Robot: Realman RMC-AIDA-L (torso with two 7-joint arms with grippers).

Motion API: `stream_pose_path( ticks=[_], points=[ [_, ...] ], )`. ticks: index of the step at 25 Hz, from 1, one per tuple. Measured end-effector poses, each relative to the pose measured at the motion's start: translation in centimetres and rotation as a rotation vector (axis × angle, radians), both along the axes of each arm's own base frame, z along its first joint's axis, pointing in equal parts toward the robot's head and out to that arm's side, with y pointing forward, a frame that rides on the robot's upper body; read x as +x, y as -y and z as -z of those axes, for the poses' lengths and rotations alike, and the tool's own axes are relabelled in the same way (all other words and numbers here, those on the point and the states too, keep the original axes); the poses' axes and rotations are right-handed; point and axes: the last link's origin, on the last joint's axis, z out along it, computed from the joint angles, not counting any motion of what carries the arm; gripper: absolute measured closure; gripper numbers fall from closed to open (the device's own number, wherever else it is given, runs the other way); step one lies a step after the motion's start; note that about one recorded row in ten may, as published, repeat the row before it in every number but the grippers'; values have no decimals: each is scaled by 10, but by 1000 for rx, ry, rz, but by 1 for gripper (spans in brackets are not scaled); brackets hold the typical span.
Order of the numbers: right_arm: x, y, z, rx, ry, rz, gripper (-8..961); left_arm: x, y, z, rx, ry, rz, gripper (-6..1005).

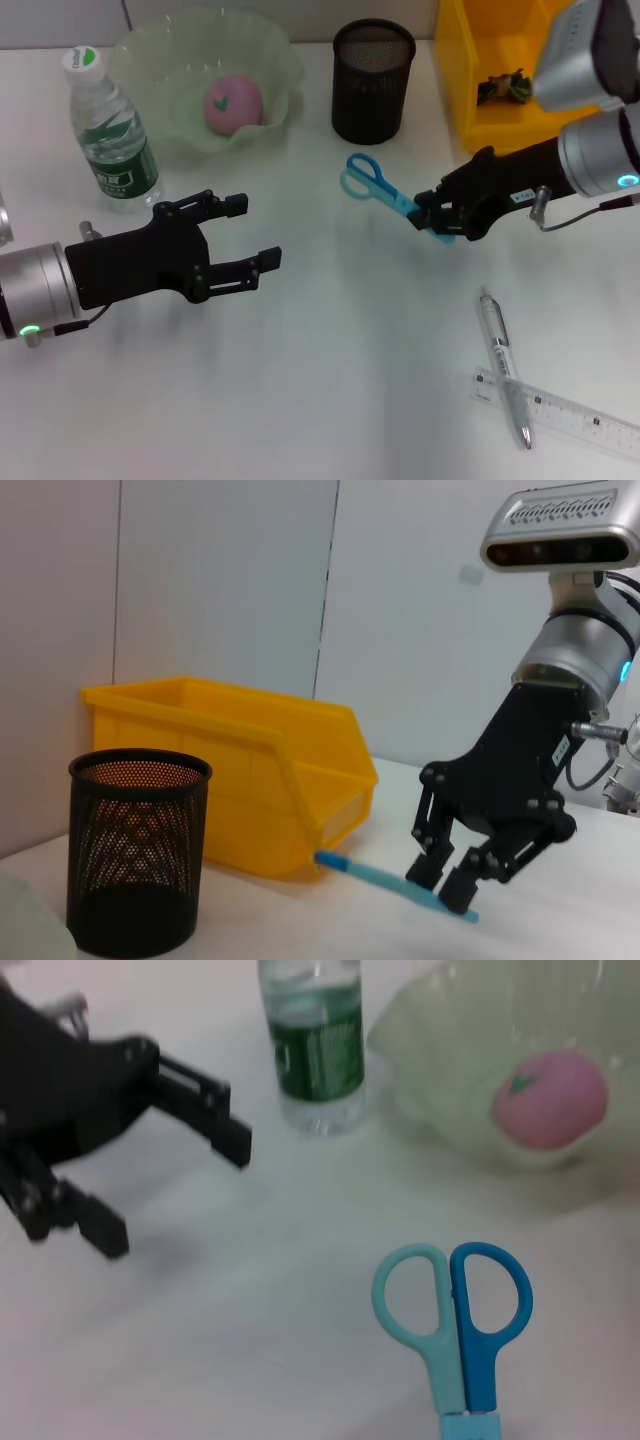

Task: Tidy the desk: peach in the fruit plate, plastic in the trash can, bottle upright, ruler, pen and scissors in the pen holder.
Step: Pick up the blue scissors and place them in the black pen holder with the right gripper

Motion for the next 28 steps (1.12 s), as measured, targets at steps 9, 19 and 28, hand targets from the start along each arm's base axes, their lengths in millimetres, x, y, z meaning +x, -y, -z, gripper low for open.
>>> stream_pose_path(
  ticks=[9,19,28],
  points=[
    [8,10,-10,85,-207,-65,759,-1,-1,0,4,-5,-5,167],
    [15,17,-7,167,-389,-117,758,-1,0,1,1,-6,-3,167],
    [19,11,-6,322,-511,-155,757,0,0,1,-5,-4,3,167]
  ],
)
